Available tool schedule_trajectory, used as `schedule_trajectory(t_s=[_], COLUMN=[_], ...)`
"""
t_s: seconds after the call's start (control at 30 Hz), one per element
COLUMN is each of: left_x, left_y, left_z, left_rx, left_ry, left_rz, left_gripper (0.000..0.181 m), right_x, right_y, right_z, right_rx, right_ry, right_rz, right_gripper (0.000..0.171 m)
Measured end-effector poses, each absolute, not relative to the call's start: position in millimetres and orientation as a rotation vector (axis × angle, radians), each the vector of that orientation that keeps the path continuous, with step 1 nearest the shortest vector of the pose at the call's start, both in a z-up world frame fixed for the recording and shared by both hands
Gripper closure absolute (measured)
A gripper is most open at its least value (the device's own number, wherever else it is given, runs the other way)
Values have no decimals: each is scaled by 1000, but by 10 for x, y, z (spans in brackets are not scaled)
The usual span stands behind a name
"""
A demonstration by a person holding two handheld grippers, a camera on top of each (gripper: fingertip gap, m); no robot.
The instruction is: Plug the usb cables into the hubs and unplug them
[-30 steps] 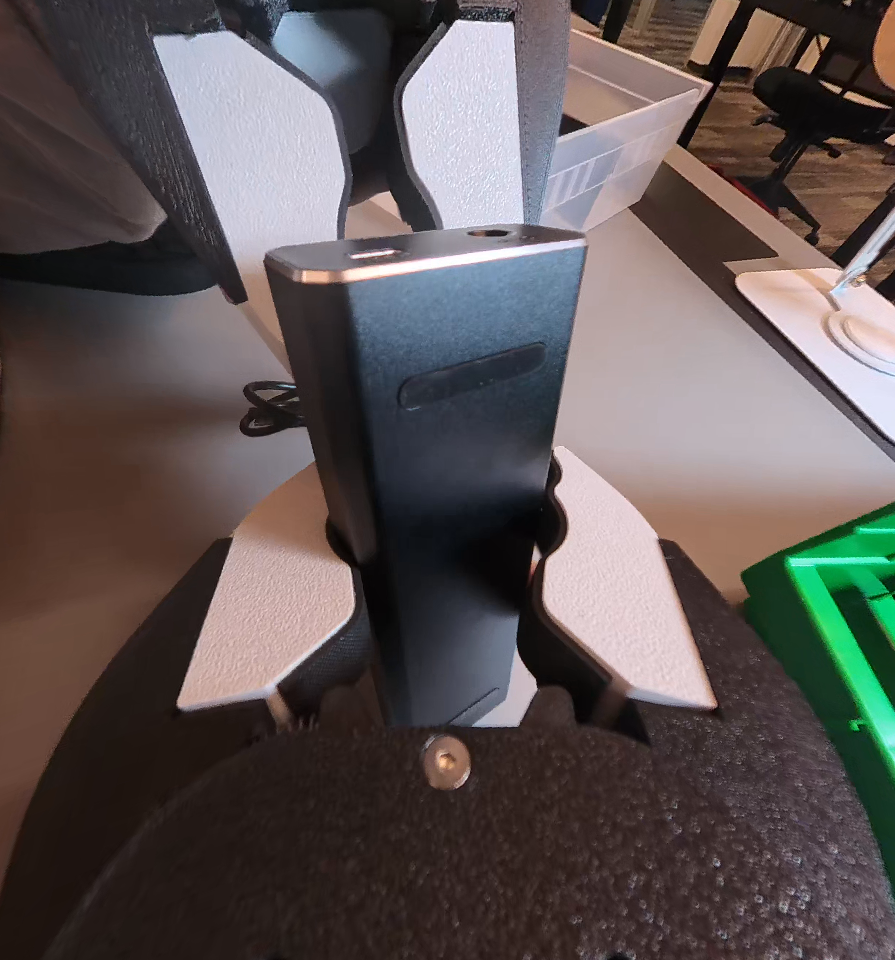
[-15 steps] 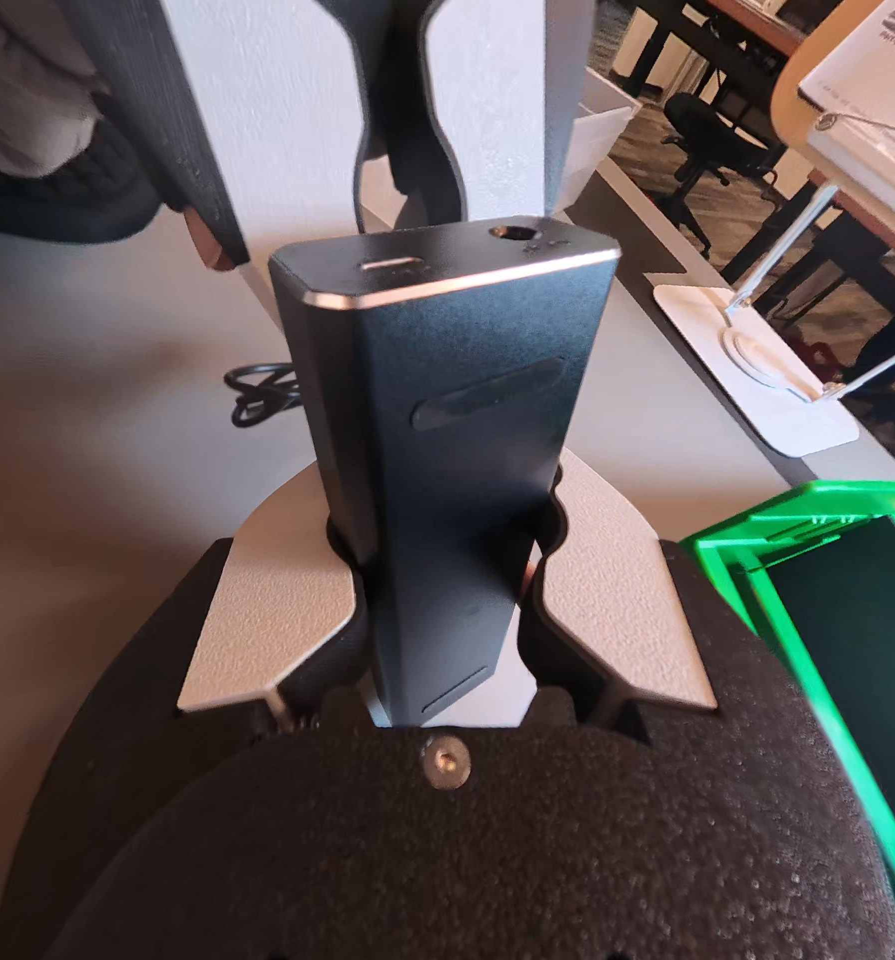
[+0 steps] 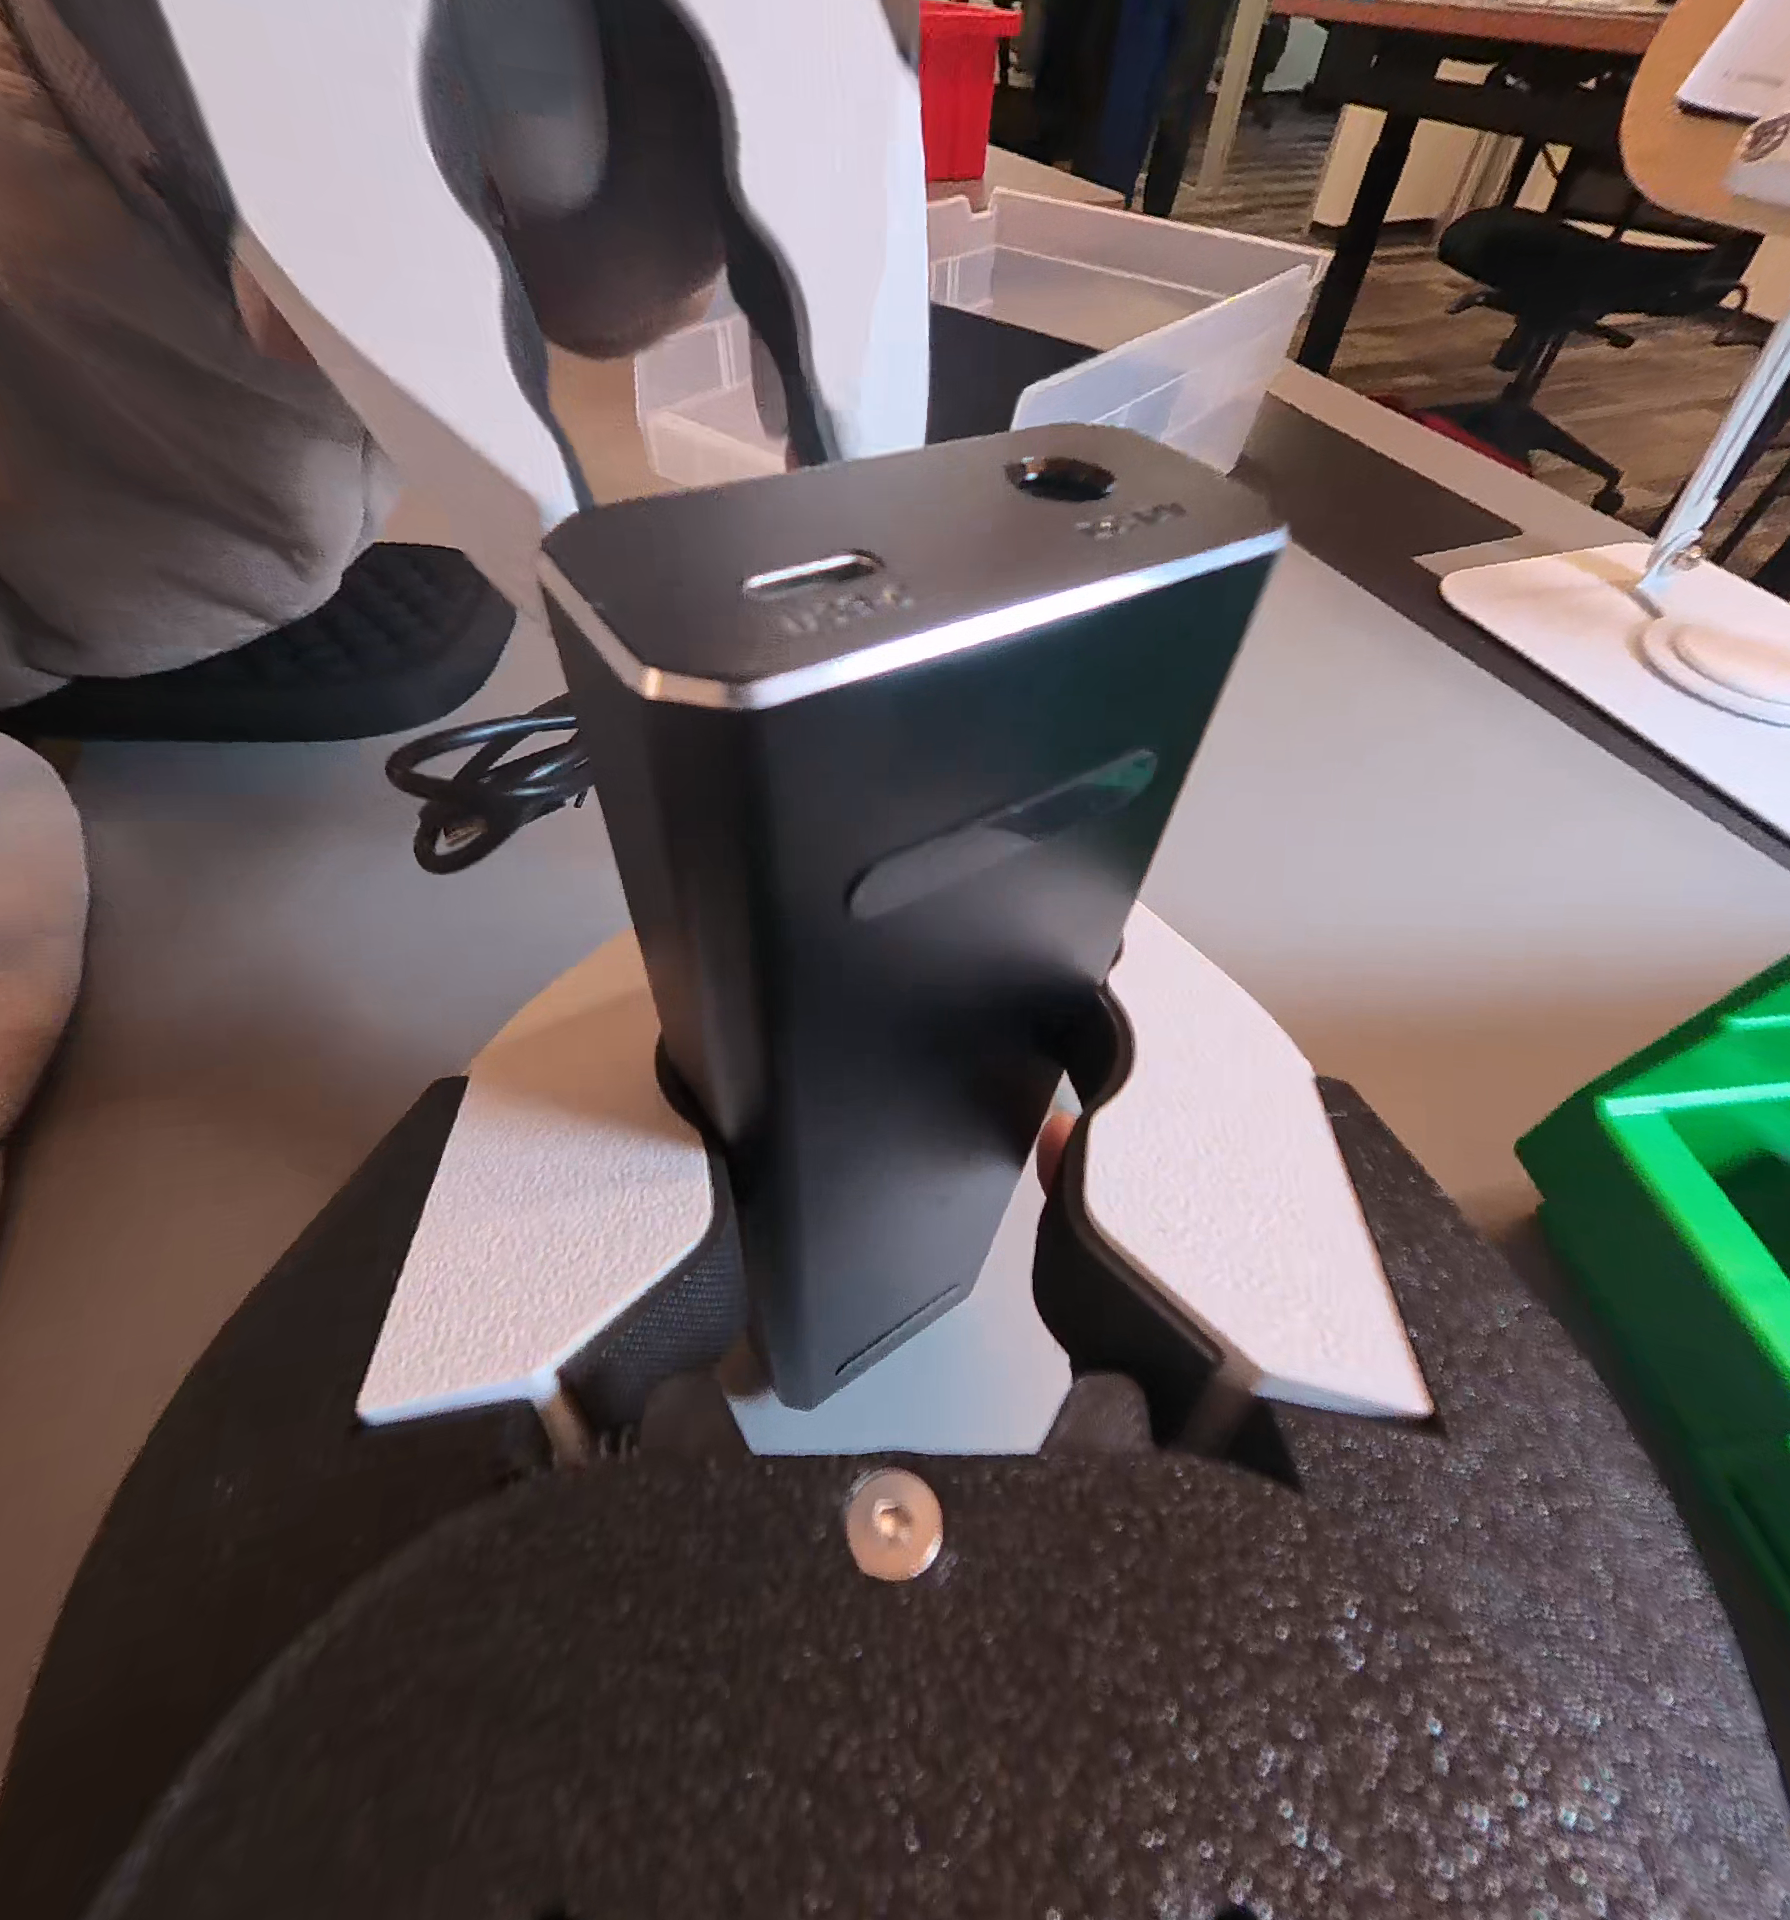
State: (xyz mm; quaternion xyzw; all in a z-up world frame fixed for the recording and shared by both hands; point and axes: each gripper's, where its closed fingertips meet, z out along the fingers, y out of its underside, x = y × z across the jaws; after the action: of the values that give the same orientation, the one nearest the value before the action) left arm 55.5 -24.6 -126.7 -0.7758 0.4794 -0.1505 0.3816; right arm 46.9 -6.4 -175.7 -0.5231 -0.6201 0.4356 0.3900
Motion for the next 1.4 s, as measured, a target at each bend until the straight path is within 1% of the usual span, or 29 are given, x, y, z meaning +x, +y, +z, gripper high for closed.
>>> schedule_trajectory(t_s=[0.03, 0.17, 0.23, 0.27, 0.47, 0.6, 0.67, 0.7, 0.8, 0.83, 0.93, 1.0, 1.2, 1.3, 1.4], left_x=[545, 600, 675, 685, 718, 719, 702, 685, 493, 371, 30, -149, -468, -497, -504], left_y=[-245, -201, -152, -139, -138, -156, -132, -116, -74, -63, -108, -180, -541, -635, -643], left_z=[-1334, -1600, -1582, -1579, -1598, -1591, -1496, -1398, -941, -798, -559, -666, -1589, -1738, -1773], left_rx=[-1998, -2062, -2020, -2014, -2005, -1975, -1925, -1885, -1730, -1690, -1612, -1633, -1862, -1858, -1822], left_ry=[1221, 1231, 1220, 1228, 1284, 1279, 1245, 1210, 1062, 1003, 836, 745, 685, 646, 616], left_rz=[-402, -439, -451, -430, -321, -368, -393, -405, -395, -371, -371, -402, -445, -473, -480], left_gripper=[151, 158, 173, 175, 177, 176, 176, 172, 148, 143, 141, 142, 139, 139, 140], right_x=[467, 468, 474, 483, 486, 482, 461, 458, 519, 559, 688, 786, 1004, 1025, 1020], right_y=[-59, -53, -35, -13, -16, -20, -6, -3, 80, 119, 285, 440, 1268, 1966, 2708], right_z=[-1748, -1714, -1707, -1701, -1720, -1701, -1609, -1563, -1507, -1487, -1356, -1180, -430, -110, 11], right_rx=[-1323, -1278, -1261, -1256, -1206, -1203, -1200, -1210, -1245, -1255, -1283, -1280, -1360, -1411, -1497], right_ry=[-1575, -1571, -1570, -1564, -1594, -1581, -1543, -1526, -1477, -1457, -1382, -1329, -1188, -1135, -1100], right_rz=[1098, 1028, 979, 955, 842, 848, 888, 930, 1002, 1028, 1073, 1061, 974, 784, 555], right_gripper=[103, 102, 102, 102, 102, 102, 102, 102, 103, 103, 103, 103, 103, 103, 102])
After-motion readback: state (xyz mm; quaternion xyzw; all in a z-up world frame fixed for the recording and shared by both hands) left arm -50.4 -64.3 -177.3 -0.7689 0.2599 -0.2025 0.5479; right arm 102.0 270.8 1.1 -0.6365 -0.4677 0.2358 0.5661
